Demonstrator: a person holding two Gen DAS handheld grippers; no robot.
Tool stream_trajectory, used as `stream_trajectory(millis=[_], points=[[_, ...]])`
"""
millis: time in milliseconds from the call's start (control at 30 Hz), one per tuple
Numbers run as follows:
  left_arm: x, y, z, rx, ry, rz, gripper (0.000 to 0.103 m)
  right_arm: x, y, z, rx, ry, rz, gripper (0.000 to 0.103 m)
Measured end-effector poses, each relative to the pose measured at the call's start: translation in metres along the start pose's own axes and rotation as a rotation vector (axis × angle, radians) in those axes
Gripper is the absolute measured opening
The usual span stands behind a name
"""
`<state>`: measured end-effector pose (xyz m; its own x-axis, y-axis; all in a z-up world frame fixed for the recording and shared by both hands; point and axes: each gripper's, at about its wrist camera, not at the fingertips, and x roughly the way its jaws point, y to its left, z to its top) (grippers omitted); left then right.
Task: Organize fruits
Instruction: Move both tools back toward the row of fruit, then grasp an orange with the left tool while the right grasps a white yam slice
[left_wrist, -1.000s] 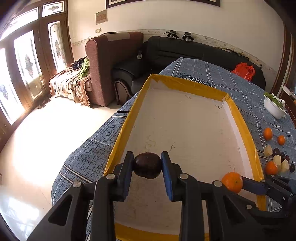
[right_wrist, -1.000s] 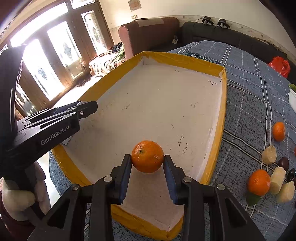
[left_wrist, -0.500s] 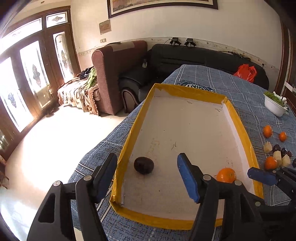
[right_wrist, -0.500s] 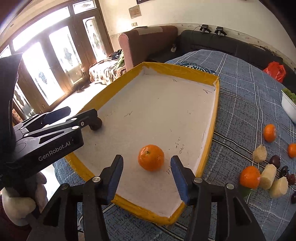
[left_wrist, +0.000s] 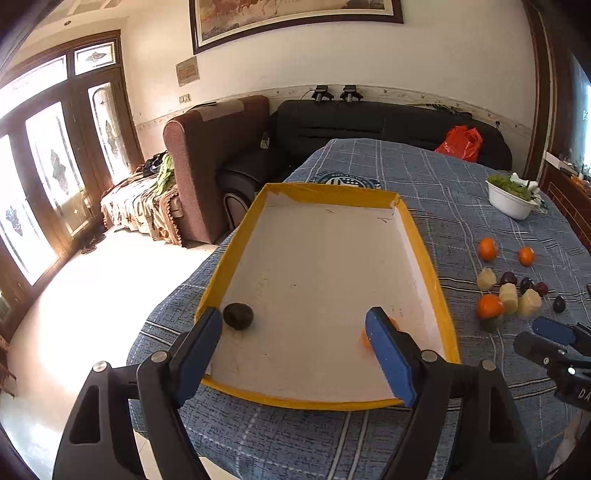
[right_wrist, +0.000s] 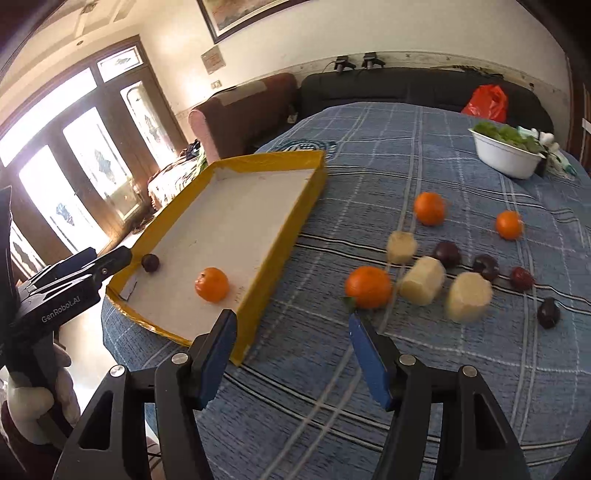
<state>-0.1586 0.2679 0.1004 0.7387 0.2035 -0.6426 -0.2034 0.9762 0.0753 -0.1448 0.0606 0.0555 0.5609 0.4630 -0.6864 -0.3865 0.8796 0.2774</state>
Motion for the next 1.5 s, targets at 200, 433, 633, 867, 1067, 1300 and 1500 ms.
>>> stream_trajectory(millis=[200, 433, 633, 867, 1067, 1300, 1500], points=[[-0.005, -0.031, -0.002, 0.002, 0.017, -0.138, 0.085, -0.043, -0.079, -0.023, 0.118, -0.045, -0.131, 0.071], [0.009, -0.084, -0.01, 0.049, 0.07, -0.293, 0.085, -0.054, -0.128, -0.031, 0.209, -0.047, -0.178, 0.071], [0.024, -0.124, -0.011, 0.134, 0.1, -0.342, 0.085, -0.016, -0.127, -0.012, 0.208, -0.008, -0.149, 0.071], [0.051, -0.155, 0.001, 0.203, 0.139, -0.373, 0.085, 0.027, -0.121, 0.007, 0.17, 0.046, -0.135, 0.07], [0.067, -0.182, 0.004, 0.301, 0.146, -0.414, 0.085, 0.028, -0.123, 0.005, 0.182, 0.024, -0.091, 0.043], [0.093, -0.205, 0.004, 0.389, 0.223, -0.405, 0.071, 0.022, -0.129, 0.002, 0.213, -0.006, -0.06, 0.042], [0.107, -0.214, -0.002, 0.45, 0.28, -0.43, 0.066, 0.021, -0.133, 0.001, 0.224, -0.007, -0.041, 0.042]])
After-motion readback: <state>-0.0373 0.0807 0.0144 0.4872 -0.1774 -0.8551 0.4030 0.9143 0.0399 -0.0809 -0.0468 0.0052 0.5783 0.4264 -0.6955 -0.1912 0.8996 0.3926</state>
